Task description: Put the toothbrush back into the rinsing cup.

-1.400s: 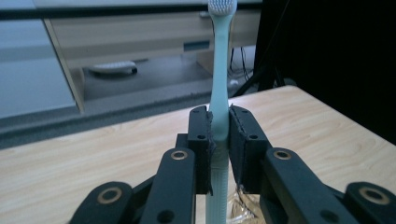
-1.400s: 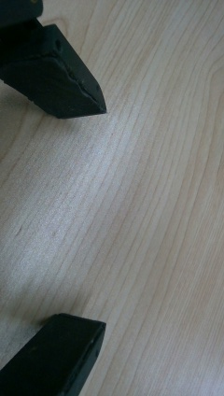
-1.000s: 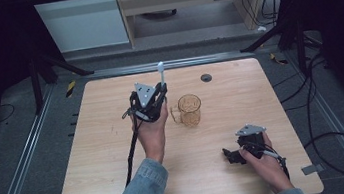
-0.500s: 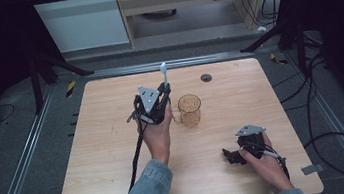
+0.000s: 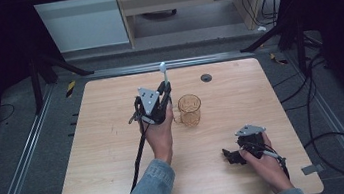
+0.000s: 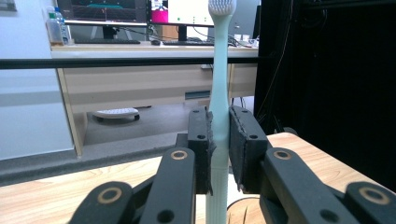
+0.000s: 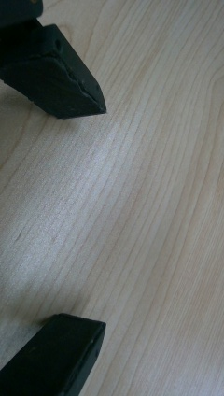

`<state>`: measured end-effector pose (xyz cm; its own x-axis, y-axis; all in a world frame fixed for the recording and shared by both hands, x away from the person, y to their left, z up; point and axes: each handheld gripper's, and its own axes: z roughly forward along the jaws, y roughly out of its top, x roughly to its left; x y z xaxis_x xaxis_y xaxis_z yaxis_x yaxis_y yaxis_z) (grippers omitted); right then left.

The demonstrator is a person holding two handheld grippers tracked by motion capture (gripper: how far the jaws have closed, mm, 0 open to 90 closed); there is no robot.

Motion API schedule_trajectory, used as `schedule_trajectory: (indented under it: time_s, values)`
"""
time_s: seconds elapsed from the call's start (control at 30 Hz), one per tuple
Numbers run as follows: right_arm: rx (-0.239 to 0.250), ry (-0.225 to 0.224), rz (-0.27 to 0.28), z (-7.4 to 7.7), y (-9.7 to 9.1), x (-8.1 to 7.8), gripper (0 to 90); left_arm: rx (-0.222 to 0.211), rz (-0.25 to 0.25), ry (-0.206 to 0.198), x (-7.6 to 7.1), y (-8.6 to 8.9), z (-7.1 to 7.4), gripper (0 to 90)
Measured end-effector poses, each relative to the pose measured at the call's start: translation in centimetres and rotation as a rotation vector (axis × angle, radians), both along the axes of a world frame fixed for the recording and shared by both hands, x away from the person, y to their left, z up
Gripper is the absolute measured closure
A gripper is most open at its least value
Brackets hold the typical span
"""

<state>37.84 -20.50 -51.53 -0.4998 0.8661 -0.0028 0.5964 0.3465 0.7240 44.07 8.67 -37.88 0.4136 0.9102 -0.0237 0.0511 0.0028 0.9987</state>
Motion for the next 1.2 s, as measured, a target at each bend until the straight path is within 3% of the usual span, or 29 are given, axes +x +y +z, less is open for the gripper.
schedule_trajectory:
  time_s: [0.4, 0.47, 0.6, 0.77, 1.2]
  values:
    - [-0.001, 0.000, 0.006, 0.0, 0.0, 0.0, 0.4, -0.025, 0.023, -0.016, 0.6, 0.0, -0.7, 78.6]
    - [-0.002, -0.002, 0.008, 0.0, 0.0, 0.0, 0.3, -0.039, 0.018, -0.005, 0.9, -0.1, -1.0, 78.6]
    - [-0.004, -0.002, 0.009, 0.0, 0.0, 0.0, 0.3, -0.019, 0.008, -0.013, 1.2, -0.2, -1.0, 78.6]
    - [-0.003, -0.002, 0.009, 0.0, 0.0, 0.0, 0.3, -0.030, -0.025, -0.017, 1.6, 0.2, -1.1, 78.6]
    - [-0.001, -0.003, 0.010, 0.0, 0.0, 0.0, 0.3, -0.036, -0.030, -0.018, 2.0, 0.2, -2.3, 78.6]
